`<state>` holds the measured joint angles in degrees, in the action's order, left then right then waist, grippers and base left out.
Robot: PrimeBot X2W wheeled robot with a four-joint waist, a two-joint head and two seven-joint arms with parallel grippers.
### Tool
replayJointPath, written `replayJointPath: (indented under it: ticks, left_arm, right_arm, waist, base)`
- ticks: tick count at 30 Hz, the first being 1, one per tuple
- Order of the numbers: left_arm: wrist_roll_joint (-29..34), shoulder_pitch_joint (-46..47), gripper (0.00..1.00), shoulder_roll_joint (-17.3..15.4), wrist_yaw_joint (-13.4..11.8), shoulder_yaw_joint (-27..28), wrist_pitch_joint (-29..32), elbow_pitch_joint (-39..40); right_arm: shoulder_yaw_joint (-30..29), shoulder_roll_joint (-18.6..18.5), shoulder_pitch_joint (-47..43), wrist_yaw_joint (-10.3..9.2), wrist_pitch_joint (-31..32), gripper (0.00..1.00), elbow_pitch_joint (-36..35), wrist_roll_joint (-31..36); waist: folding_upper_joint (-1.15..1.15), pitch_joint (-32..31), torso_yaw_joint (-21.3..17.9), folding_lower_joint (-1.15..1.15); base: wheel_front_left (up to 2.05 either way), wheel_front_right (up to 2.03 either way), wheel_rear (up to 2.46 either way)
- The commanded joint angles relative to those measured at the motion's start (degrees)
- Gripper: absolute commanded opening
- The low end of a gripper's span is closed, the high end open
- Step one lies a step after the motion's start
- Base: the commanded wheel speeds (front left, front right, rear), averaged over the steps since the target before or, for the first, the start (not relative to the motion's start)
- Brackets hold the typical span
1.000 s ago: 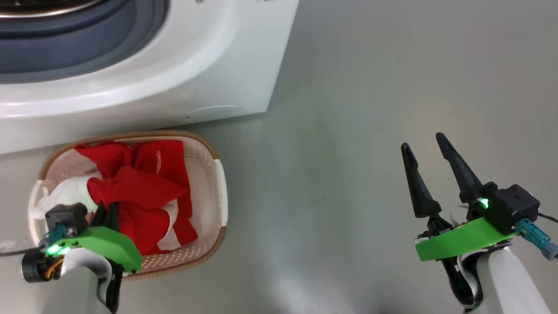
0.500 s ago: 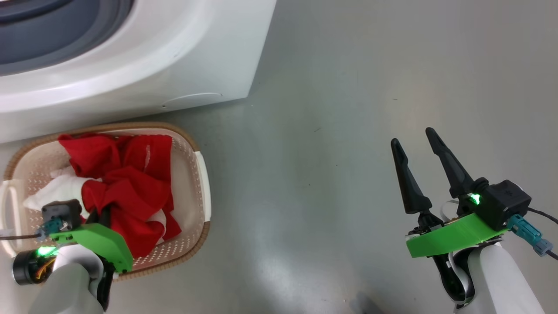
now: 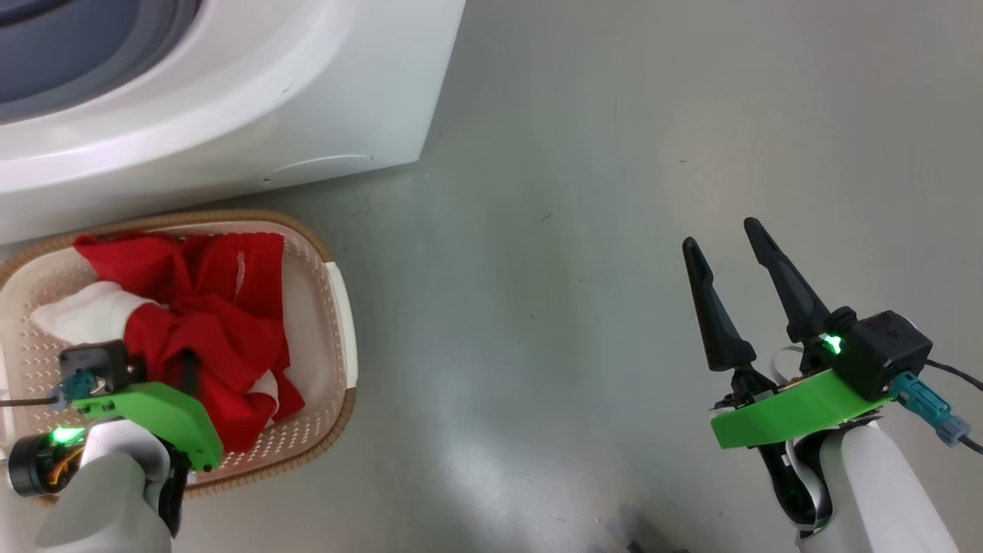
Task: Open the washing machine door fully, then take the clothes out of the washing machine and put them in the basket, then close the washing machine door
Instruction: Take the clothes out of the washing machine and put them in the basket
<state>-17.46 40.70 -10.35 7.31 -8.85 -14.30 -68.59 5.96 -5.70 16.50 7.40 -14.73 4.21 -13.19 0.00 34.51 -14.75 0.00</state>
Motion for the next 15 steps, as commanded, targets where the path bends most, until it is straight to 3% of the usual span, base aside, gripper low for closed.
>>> replayJointPath:
  ticks: [1,15]
  left_arm:
    - [-0.6,0.1,1.0,-2.2,0.2,1.1,-0.7,0.2]
    - [-1.2,-1.5,1.0,-1.6,0.2,2.3,-0.7,5.4]
  right_arm:
    - [1.0,0.0,-0.4,0.09,-0.3,1.0,-1.2,0.6]
    - [0.2,-0.5,-0.9,0.09,-0.3,1.0,-0.8,0.7]
  waist:
    - [0.0,-0.1,0.1,0.0]
    - [0.0,-2.4,1.7,0.0]
  base:
    - [0.0,0.0,0.0]
    - [0.0,0.0,0.0]
